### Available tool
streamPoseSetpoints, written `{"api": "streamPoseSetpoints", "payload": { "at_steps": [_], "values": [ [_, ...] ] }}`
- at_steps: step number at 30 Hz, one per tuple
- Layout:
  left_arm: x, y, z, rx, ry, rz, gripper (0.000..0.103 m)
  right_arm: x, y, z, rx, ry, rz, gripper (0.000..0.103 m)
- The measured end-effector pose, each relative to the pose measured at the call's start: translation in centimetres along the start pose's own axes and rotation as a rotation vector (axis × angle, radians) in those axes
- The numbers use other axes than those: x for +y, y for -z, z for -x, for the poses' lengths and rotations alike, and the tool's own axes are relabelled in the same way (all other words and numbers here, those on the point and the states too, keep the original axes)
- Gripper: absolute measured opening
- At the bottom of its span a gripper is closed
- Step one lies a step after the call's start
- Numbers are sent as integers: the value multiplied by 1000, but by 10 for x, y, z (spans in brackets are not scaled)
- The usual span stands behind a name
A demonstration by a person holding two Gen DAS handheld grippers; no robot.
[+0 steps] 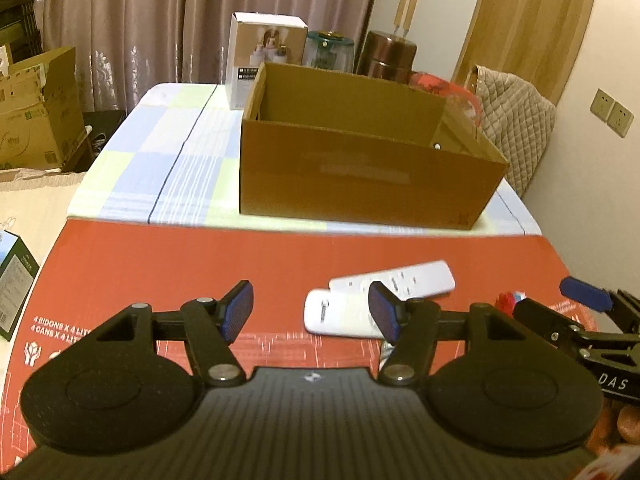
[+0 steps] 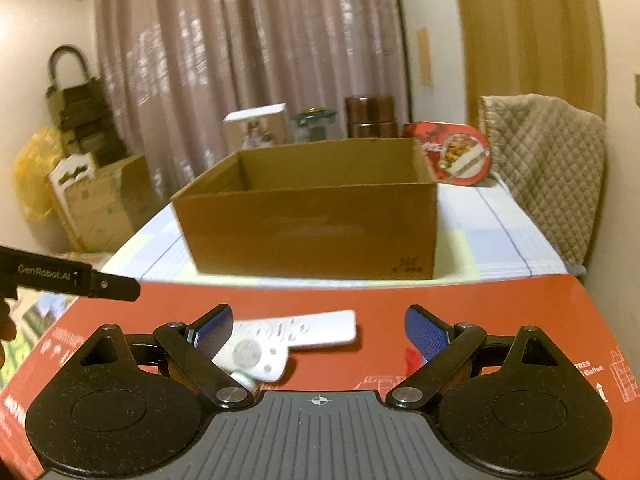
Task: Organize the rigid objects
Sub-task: 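Withdraw both tools from the box back toward the mat, then grasp the green-and-white spool with the right gripper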
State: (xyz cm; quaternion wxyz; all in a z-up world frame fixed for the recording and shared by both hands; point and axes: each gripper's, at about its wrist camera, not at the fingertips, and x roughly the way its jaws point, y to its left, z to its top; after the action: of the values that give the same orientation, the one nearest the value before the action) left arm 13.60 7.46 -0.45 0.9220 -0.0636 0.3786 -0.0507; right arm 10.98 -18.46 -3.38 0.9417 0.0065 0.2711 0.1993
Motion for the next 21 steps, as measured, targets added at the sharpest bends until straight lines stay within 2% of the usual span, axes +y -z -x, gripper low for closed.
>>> {"api": "streamPoseSetpoints", "payload": {
  "at_steps": [14, 21],
  "values": [
    [4, 27, 10, 48, 23, -64, 59, 16, 23, -2, 99, -84, 95, 90],
    [3, 23, 0, 88, 51, -198, 59, 27, 29, -13, 159, -149, 204, 90]
  ]
}}
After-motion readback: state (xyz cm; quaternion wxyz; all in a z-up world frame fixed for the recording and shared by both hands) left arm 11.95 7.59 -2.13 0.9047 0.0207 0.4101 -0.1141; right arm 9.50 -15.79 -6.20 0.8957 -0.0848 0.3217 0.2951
